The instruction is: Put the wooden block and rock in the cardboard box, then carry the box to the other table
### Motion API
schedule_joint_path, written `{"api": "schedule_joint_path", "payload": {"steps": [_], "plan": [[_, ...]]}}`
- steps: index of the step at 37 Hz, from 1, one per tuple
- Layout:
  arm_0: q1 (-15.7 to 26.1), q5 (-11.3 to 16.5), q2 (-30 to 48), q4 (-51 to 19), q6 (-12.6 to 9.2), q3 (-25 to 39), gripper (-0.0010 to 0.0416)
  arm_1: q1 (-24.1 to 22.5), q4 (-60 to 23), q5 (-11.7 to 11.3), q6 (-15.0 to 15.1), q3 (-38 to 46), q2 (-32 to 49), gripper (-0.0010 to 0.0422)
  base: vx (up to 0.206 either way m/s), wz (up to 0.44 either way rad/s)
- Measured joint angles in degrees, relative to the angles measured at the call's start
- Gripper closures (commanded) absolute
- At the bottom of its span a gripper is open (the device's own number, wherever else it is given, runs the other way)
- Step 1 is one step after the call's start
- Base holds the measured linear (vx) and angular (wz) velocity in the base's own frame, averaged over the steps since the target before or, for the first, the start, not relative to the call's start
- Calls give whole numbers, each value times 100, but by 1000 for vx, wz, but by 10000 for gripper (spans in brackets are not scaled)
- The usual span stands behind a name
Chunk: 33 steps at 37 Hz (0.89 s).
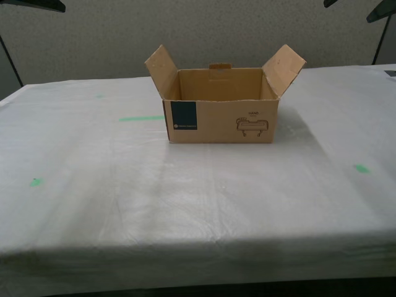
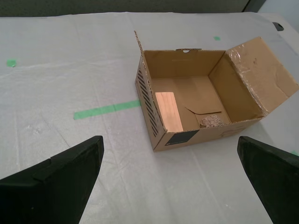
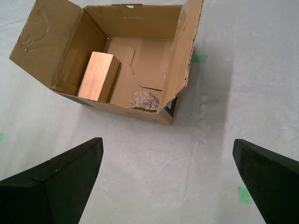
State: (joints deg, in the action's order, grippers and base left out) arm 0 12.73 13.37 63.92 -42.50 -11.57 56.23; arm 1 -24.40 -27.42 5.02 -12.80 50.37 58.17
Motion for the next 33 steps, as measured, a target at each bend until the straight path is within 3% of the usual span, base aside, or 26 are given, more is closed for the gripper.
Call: {"api": "schedule_joint_path", "payload": {"steps": [33], "plan": [[0,0,0,0,0,0,18,0,0,0,0,0,0,21,0,0]]}}
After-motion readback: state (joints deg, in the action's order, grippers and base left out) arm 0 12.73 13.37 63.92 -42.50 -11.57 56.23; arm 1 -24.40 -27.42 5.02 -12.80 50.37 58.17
